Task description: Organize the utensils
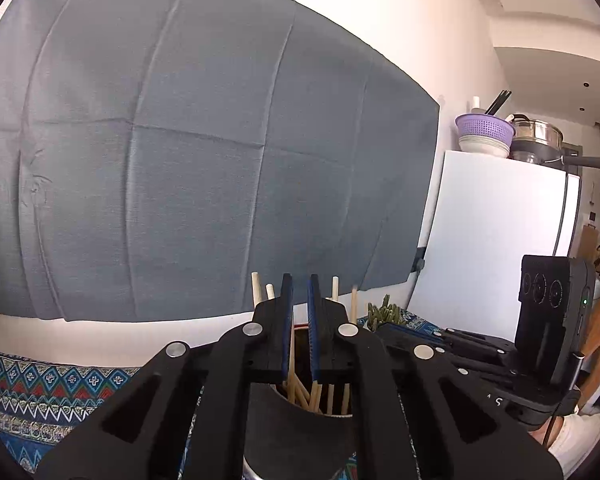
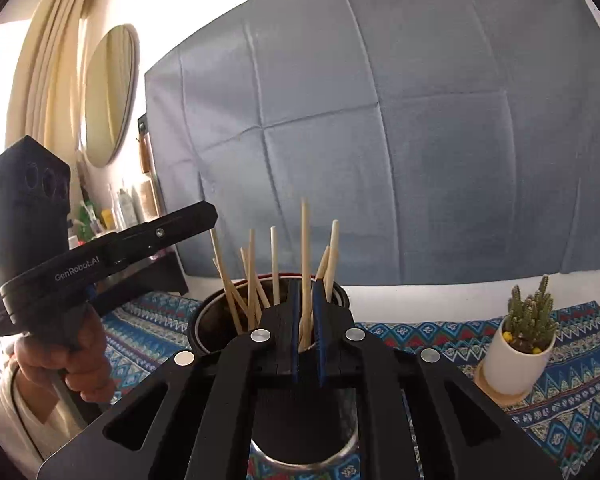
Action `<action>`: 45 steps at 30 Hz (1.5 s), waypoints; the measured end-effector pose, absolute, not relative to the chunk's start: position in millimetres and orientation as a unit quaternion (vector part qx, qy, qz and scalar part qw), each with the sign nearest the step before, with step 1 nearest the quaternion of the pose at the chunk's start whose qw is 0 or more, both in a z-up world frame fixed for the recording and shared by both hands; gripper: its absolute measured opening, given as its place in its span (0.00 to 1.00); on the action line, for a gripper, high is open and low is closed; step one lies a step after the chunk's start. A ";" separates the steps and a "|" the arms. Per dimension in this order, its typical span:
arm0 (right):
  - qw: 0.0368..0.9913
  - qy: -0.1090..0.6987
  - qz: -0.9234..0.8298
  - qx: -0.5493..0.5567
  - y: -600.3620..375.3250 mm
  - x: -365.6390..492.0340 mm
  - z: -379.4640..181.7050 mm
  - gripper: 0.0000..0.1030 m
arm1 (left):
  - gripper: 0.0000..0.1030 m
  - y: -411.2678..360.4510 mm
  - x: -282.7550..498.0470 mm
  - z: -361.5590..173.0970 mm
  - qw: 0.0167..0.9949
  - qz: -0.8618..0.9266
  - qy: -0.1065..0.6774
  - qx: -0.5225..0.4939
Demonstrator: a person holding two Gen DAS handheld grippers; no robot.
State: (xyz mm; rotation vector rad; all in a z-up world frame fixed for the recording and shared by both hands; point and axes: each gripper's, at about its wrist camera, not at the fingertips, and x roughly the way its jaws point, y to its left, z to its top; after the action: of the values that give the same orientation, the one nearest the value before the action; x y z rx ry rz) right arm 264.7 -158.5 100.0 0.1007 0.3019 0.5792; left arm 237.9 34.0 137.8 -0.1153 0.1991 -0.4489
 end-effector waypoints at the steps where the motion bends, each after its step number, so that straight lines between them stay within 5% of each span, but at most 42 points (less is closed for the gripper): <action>1: 0.946 0.147 0.284 0.045 -160.8 259.6 100.8 0.09 | 0.25 34.7 233.9 138.5 0.969 -0.220 0.100 -0.055; 9: 0.955 0.141 0.262 0.018 -177.7 221.7 110.7 0.48 | 0.70 38.5 193.5 149.2 0.979 -0.174 0.095 -0.036; 15: 0.959 0.134 0.249 -0.001 -184.9 184.2 111.9 0.64 | 0.94 35.0 148.7 149.7 0.985 -0.140 0.097 -0.011; 20: 0.962 0.132 0.237 -0.013 -188.8 144.9 106.1 0.83 | 0.94 30.4 112.6 144.0 0.987 -0.126 0.104 0.005; 27: 0.965 0.158 0.209 -0.035 -191.4 97.9 86.5 0.90 | 0.94 15.3 70.0 124.3 0.985 -0.077 0.140 0.059; 45: 0.956 0.238 0.171 -0.020 -215.3 21.4 14.8 0.92 | 0.94 8.4 -5.7 45.9 0.971 -0.073 0.227 0.020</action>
State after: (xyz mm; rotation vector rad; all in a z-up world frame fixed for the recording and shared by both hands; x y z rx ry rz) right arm 21.4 -215.3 14.8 -0.0416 0.4824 0.3475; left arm -5.7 8.4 45.9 0.0402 0.4590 -0.1473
